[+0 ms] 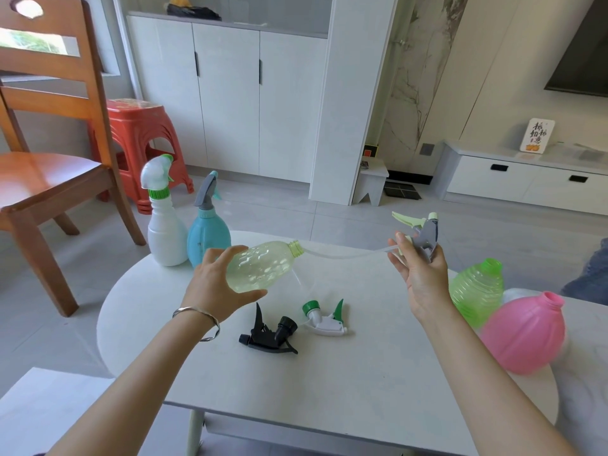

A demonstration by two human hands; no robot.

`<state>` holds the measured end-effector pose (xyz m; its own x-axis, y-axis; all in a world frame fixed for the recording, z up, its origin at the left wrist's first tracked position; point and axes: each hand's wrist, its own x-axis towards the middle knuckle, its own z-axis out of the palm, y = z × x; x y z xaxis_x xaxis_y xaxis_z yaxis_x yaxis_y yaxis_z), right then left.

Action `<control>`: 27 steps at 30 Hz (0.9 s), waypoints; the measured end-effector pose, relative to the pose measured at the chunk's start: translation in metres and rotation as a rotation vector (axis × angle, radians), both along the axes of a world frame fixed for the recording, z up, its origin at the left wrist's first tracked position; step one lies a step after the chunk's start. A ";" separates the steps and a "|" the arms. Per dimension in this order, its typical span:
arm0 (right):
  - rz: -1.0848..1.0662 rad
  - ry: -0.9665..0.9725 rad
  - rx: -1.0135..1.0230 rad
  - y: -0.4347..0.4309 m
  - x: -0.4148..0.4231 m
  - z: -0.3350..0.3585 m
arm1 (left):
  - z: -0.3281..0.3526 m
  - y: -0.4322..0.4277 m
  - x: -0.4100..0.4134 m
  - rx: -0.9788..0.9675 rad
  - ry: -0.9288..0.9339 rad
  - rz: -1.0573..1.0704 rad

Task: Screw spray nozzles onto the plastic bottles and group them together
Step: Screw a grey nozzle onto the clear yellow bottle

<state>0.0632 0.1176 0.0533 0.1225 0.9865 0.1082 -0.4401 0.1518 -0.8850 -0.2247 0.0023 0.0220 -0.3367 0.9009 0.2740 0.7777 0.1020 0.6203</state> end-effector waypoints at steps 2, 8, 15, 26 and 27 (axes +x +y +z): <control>0.058 0.020 -0.006 -0.001 -0.001 0.002 | 0.003 -0.002 -0.003 0.007 -0.023 -0.002; 0.264 -0.083 -0.010 -0.010 -0.011 0.009 | 0.013 -0.008 -0.001 -0.056 0.078 -0.155; 0.557 -0.237 -0.033 -0.032 -0.049 0.007 | 0.021 -0.012 0.010 -0.058 -0.342 -0.261; 0.572 -0.312 0.226 -0.041 -0.057 0.024 | 0.020 -0.017 0.002 -0.047 -0.950 -0.153; 0.564 -0.316 0.233 -0.041 -0.058 0.024 | 0.019 -0.018 0.004 -0.046 -1.040 -0.134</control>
<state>0.0055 0.0767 0.0773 -0.4756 0.8367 0.2717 -0.2341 0.1773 -0.9559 -0.2210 -0.0152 0.0410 -0.2834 0.9504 -0.1282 -0.1294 0.0946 0.9871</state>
